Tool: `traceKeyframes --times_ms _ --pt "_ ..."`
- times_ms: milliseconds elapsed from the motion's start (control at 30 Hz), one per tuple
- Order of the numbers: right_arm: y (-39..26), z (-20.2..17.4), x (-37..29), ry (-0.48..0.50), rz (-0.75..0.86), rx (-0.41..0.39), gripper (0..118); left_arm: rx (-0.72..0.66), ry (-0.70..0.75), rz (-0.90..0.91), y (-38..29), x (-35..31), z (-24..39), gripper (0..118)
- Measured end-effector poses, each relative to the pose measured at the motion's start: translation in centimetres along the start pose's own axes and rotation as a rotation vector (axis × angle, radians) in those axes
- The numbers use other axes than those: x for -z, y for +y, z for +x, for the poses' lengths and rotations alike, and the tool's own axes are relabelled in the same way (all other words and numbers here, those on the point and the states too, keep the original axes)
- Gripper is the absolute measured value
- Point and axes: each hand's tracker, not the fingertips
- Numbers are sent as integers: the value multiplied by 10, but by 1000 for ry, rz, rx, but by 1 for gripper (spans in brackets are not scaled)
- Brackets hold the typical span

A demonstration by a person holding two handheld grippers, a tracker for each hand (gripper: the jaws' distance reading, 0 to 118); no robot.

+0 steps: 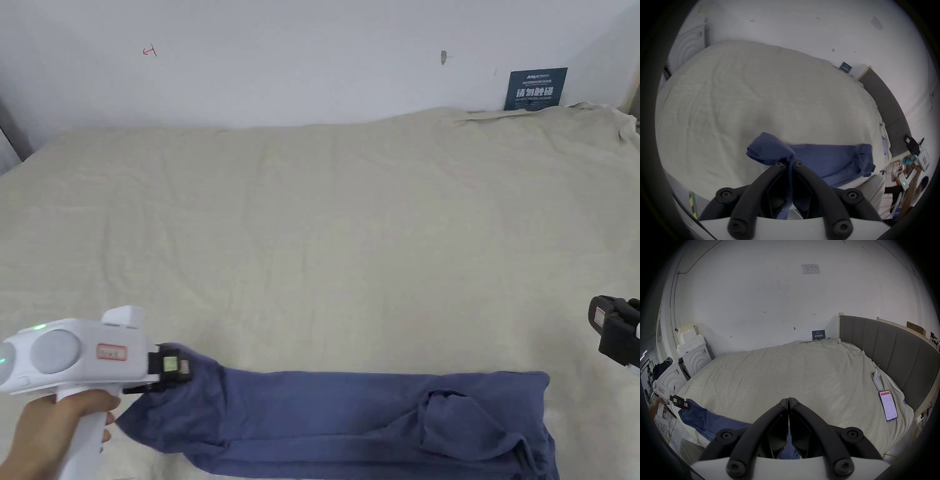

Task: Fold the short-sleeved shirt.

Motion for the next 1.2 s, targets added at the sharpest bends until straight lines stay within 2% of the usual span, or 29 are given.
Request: traceKeyframes --times_ms 200,400,633,733,767,800,833,900,933,967,1200 --pt "-2 9 -7 5 4 15 0 87 -76 -70 5 48 64 3" --pt "-4 18 -13 -5 4 22 0 91 -157 -135 -1 100 108 3" --pt "-7 28 -18 -23 3 33 0 100 -169 -190 -15 145 145 3" --pt "-8 30 -19 -28 0 35 0 167 -127 -200 -22 156 154 6" --pt "-8 30 -19 -29 -1 35 0 181 -118 -194 -23 158 156 13" --pt "-8 30 -19 -31 -3 35 0 196 -108 -189 -24 160 156 27" --pt "-8 30 -19 -32 -4 34 0 194 -112 -190 -25 159 159 46" --pt "-9 30 -19 -31 -6 36 0 196 -113 -188 -25 155 160 93" --pt "-9 30 -19 -30 -7 36 0 198 -126 -180 -25 152 160 107" --pt "-9 30 -19 -30 -7 36 0 205 -136 -165 -26 147 162 114" --pt "-8 25 -18 -20 -7 37 0 200 -187 -22 -18 100 147 114"
